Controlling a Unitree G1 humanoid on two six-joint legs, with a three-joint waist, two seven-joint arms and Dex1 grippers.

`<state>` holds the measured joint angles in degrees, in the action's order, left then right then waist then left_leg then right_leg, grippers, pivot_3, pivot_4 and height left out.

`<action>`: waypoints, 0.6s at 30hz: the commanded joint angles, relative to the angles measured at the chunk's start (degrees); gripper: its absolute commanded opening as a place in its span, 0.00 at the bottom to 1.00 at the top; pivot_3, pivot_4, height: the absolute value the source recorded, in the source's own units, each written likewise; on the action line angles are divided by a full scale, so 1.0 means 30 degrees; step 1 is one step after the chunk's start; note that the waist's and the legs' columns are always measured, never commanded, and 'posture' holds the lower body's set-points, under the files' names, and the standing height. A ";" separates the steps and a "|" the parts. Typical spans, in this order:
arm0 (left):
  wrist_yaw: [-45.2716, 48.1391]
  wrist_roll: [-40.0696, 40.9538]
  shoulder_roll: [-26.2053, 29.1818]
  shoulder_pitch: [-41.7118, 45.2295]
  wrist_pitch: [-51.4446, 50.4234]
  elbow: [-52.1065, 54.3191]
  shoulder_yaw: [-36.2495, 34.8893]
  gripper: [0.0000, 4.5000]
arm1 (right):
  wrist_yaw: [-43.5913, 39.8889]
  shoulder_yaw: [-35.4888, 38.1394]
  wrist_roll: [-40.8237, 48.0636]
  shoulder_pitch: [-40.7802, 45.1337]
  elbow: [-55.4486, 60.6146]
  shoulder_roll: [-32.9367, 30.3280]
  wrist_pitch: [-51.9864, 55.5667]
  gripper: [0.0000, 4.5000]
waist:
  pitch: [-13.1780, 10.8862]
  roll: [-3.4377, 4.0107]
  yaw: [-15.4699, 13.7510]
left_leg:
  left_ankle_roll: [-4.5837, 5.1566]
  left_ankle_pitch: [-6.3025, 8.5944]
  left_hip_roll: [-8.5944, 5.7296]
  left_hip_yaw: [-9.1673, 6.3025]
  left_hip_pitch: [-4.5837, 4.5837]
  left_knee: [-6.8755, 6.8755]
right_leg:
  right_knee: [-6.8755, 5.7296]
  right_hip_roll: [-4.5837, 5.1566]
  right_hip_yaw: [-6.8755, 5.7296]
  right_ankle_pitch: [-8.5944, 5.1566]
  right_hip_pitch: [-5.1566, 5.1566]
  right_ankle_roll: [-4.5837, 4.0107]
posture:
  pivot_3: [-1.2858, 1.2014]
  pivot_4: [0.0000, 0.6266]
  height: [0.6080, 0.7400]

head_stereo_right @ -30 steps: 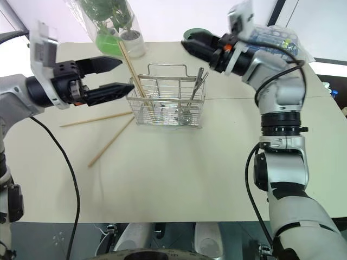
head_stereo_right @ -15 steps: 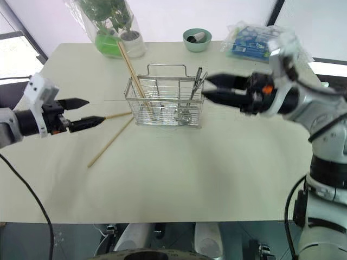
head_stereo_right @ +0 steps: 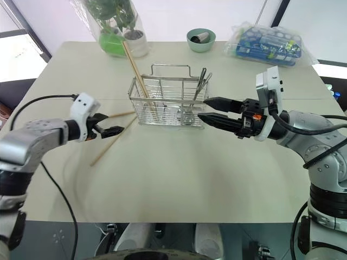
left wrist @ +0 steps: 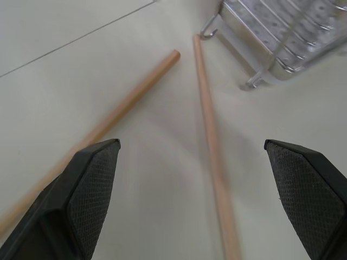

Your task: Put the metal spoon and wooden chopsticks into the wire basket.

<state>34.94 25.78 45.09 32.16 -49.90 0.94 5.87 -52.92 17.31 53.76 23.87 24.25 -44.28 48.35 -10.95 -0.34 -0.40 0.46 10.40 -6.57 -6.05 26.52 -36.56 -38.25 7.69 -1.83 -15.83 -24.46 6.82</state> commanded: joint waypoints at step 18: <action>0.3401 -0.5122 -0.2396 0.1373 0.1887 -0.3350 0.3729 0.69 | 0.0088 0.0815 0.0861 -0.1158 0.1581 -0.1656 -0.1025 0.53 | 0.0050 0.0005 -0.0106 | 0.0008 -0.0004 0.0003 -0.0002 -0.0037 0.0010 | 0.0029 0.0003 -0.0008 0.0017 0.0055 0.0021 | 0.52 0.24 0.60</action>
<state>45.15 12.29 38.17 37.96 -43.53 -7.97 15.03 -52.63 17.82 55.27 20.00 27.25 -48.38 46.40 -10.80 -0.32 -0.72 0.49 10.39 -6.56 -6.05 26.39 -36.54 -38.16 7.70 -1.85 -15.78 -24.27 6.88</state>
